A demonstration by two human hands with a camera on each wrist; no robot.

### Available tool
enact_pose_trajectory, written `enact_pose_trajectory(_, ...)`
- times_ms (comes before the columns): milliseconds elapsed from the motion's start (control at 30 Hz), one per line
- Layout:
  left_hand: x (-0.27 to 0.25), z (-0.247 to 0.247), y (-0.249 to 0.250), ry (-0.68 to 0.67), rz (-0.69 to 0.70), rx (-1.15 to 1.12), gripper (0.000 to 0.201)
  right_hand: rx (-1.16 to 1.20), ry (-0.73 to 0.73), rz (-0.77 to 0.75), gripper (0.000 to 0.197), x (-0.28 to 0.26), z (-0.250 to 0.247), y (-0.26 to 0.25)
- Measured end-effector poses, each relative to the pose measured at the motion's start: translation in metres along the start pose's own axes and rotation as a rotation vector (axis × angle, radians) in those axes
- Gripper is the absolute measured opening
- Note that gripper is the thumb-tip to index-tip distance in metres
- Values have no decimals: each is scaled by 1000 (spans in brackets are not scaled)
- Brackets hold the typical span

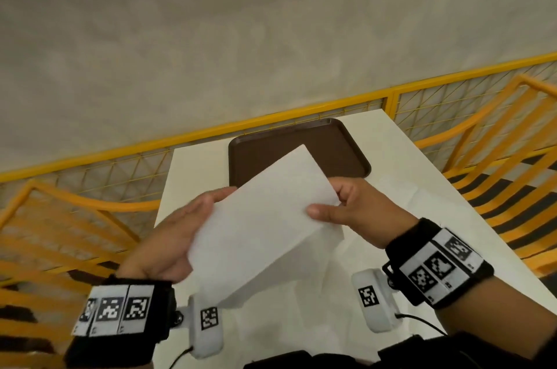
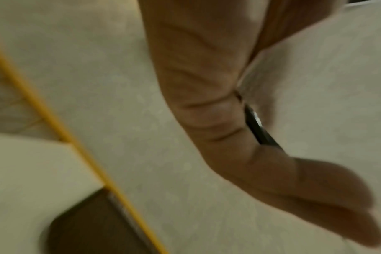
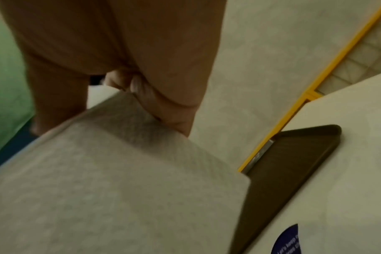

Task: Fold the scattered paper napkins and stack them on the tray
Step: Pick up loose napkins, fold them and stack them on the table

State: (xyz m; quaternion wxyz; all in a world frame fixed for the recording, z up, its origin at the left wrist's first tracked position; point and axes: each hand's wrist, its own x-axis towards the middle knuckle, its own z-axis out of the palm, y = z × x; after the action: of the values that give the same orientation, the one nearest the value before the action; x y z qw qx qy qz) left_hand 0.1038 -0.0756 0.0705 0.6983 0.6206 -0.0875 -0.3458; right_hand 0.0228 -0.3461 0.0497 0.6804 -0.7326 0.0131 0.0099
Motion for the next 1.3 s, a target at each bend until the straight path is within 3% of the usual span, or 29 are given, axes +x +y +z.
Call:
enact_pose_trajectory(133, -4, 21, -37, 45, -161, -310, 58, 125, 165, 74, 30, -9, -6, 10)
enact_pose_trajectory(200, -6, 29, -54, 66, -178, -204, 61, 110, 223, 113, 33, -13, -10, 18)
enact_pose_trajectory(300, -4, 31, -65, 132, -172, -39, 95, 24, 288, 208, 37, -17, -15, 32)
enact_pose_trajectory(367, -2, 28, -65, 229, -166, -6, 82, 33, 293, 274, 45, -19, -16, 38)
enact_pose_trajectory(467, -1, 27, -63, 300, -154, 49, 64, 125, 178, 293, 62, -24, -18, 36)
enact_pose_trajectory(567, 0, 24, -61, 349, -152, 48, 45, -3, 7, 244, 61, -30, -21, 28)
enact_pose_trajectory(667, 1, 21, -57, 342, -151, 37, 32, -239, -2, 204, 38, -30, -22, 26)
enact_pose_trajectory(700, 2, 20, -57, 324, -147, 40, 36, -322, 22, 188, 33, -30, -22, 27)
enact_pose_trajectory(800, 0, 14, -56, 242, -161, 140, 80, -580, 89, 116, 23, -27, -19, 29)
enact_pose_trajectory(833, -1, 13, -56, 207, -177, 207, 86, -625, 105, 81, 23, -26, -17, 29)
enact_pose_trajectory(900, -2, 14, -57, 159, -189, 364, 78, -693, 115, 9, 20, -25, -12, 26)
enact_pose_trajectory(1000, -2, 19, -61, 204, -127, 834, 57, -872, 94, -124, 10, -25, -4, 23)
enact_pose_trajectory(1067, -2, 22, -66, 146, -102, 1109, 68, -1001, 73, -219, 9, -26, 2, 20)
enact_pose_trajectory(1133, -2, 27, -72, 67, -43, 1204, 74, -1043, 7, -315, 9, -24, 8, 14)
enact_pose_trajectory(1267, 3, 36, -80, 11, 241, 1194, 39, -1030, -152, -365, 6, -20, 20, 5)
enact_pose_trajectory(1300, 5, 37, -82, 16, 283, 1186, 38, -1000, -155, -352, 5, -20, 22, 5)
